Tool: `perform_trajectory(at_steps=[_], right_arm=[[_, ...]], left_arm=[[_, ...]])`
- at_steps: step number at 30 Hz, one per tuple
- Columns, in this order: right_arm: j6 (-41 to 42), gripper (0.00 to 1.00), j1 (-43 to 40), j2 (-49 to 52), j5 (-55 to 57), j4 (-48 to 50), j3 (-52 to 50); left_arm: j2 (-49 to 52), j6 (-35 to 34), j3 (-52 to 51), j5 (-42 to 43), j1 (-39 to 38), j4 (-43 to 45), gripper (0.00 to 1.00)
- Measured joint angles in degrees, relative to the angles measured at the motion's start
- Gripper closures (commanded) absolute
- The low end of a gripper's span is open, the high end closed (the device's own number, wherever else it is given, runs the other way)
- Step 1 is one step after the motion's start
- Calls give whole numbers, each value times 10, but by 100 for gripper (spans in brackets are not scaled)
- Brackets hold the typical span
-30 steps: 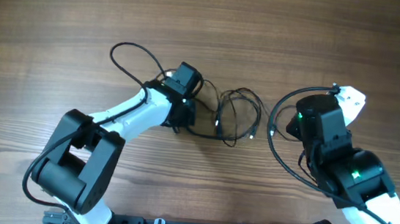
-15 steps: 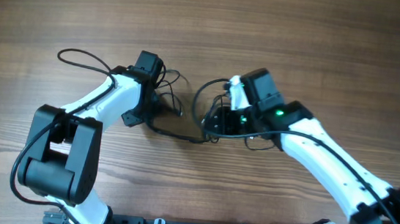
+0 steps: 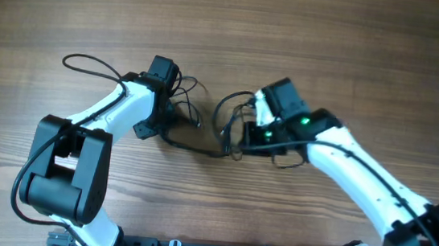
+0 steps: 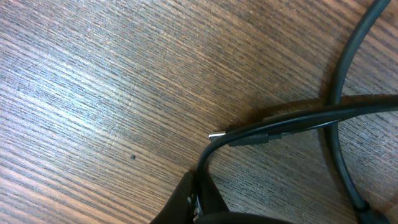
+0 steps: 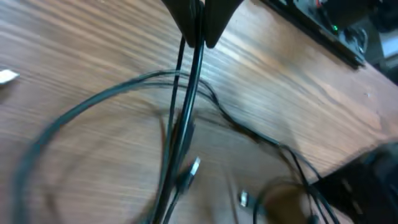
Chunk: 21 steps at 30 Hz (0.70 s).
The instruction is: Untangle cables
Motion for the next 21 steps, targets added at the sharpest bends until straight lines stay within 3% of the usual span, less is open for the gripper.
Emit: perform_trajectory(at_steps=[7,14,19,21], right_arm=[[-69,96,-216,-107,150,-230,165],[-106,96,-424,-115,188,-239,166],[-152,96,-433,-111,210,-284,164],[-133,86,-433,-87,280,-280,133]], left_arm=[[-5,-2,-9,-38,0,-5,96],[-5,-4,-13,-70,49,-15,96],[-6,-4,-13,-49,61,-13,96],[-6,-4,-13,-40,62,-10,96]])
